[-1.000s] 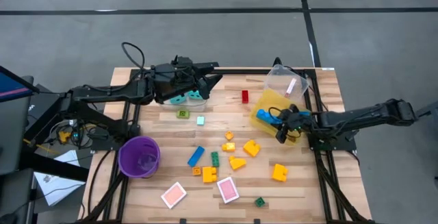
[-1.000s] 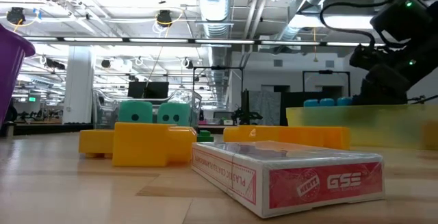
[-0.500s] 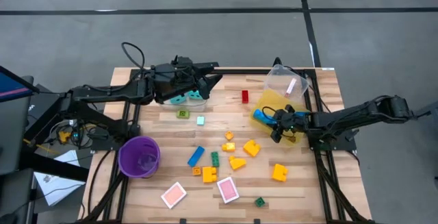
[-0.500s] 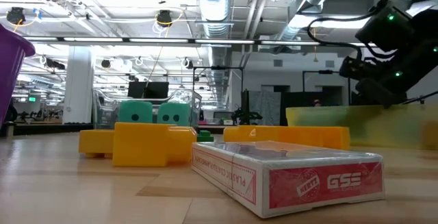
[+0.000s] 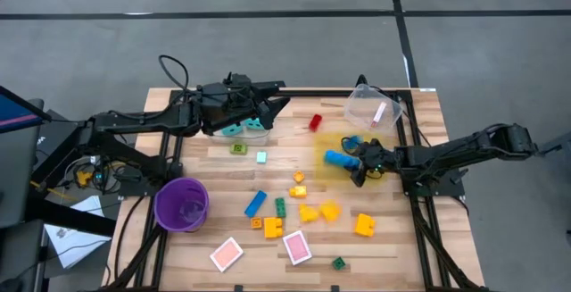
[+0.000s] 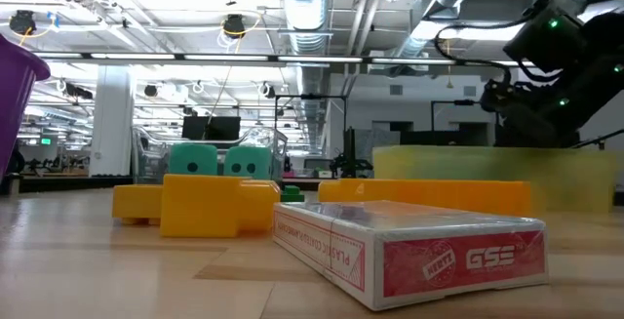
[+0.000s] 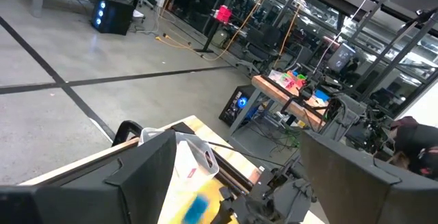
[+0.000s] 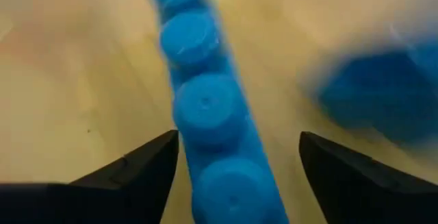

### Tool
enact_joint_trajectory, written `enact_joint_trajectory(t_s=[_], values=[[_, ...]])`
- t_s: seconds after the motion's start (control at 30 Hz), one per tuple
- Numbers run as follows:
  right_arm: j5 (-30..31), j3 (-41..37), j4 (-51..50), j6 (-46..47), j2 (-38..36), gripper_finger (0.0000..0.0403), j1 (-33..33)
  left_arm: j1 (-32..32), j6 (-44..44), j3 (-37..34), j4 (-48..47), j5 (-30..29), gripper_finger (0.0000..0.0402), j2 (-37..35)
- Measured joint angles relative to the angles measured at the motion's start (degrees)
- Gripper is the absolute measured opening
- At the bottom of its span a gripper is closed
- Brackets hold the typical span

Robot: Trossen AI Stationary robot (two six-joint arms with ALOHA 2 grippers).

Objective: Pick & Place Toys
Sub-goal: Put the blue game piece into the yellow bin, then adjust the yellow bin

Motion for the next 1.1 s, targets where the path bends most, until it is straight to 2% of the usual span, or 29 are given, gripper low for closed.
enact_joint_trajectory(t_s=[0.13, 0.5, 0.67, 0.87, 0.97, 1.1], values=[[0.3, 1.4, -0.7, -0.1, -0.7, 0.0307, -0.1, 0.0, 0.0, 0.0, 0.0, 0.0, 0.0302, 0.0], [5.7, 4.5, -2.8, 2.6, -4.1, 0.0303, -0.1, 0.0, 0.1, 0.0, 0.0, 0.0, 0.0302, 0.0], [10.1, 6.7, -8.4, 14.4, -5.5, 0.0303, -0.2, 0.0, 0.1, 0.0, 0.0, 0.0, 0.0302, 0.0], [11.2, 10.8, -25.2, 32.4, -4.4, 0.0296, -3.3, -0.1, 0.2, 0.0, 0.0, 0.0, 0.0302, 0.0], [10.6, 12.4, -31.7, 37.6, -3.4, 0.0276, -5.6, -0.1, 0.2, 0.0, 0.0, 0.0, 0.0302, 0.0], [6.7, 14.1, -38.1, 42.4, -1.6, 0.0231, -8.3, -0.1, 0.2, 0.0, 0.0, 0.0, 0.0302, 0.0]])
